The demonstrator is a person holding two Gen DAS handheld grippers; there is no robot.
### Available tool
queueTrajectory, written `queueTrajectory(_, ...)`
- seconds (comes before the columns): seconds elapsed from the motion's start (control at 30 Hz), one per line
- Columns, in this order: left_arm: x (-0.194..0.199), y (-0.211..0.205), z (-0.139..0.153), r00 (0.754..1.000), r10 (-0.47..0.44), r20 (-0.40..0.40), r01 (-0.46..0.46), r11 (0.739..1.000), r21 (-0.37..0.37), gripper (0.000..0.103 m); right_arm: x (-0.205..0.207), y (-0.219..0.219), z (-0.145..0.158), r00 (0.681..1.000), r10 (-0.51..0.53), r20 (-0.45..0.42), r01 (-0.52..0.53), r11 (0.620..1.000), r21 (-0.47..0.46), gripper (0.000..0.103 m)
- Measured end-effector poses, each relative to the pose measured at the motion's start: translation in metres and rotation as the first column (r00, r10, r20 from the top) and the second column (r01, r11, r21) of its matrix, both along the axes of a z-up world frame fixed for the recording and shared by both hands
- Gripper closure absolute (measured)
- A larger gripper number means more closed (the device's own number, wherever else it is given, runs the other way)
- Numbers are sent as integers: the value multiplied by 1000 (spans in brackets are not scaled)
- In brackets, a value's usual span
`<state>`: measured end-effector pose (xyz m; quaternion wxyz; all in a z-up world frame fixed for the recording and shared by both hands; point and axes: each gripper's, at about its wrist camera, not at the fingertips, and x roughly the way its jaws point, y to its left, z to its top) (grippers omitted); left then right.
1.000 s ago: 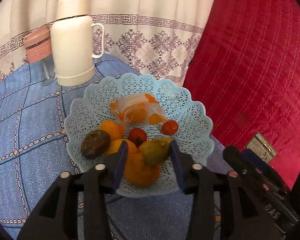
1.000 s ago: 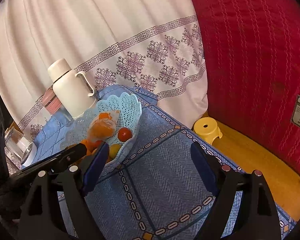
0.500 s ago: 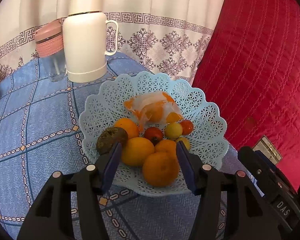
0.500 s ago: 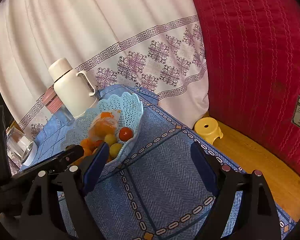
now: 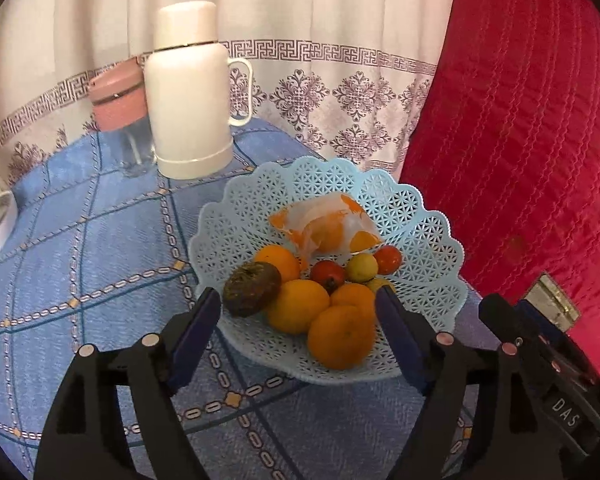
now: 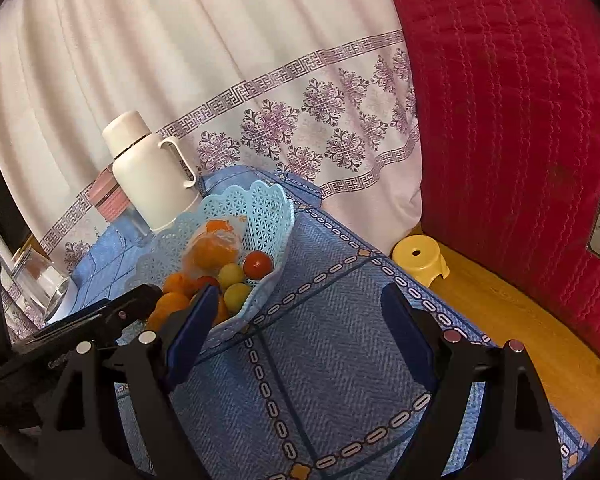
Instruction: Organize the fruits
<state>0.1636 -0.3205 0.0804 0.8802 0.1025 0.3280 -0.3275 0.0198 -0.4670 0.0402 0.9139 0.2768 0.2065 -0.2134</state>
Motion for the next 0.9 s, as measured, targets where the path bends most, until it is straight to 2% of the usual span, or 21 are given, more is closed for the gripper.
queueTrajectory(0.1, -3, 2, 2, 1000, 10, 24, -10, 1000, 11, 21, 1, 1, 0, 1000, 2, -1, -2, 1000, -4, 17)
queueTrajectory(0.4, -13, 9, 6, 996, 20, 81, -23, 999, 29, 20, 3, 2, 0, 1000, 9, -1, -9, 1000, -8, 16)
queueTrajectory(0.5, -18, 11, 8, 994, 24, 104, -28, 999, 33, 15, 5, 4, 0, 1000, 30, -9, -30, 999, -14, 13)
queueTrajectory(0.9, -26, 30, 12, 978, 104, 182, -118, 991, 65, 12, 8, 15, 3, 997, 74, -6, -74, 996, -56, 9)
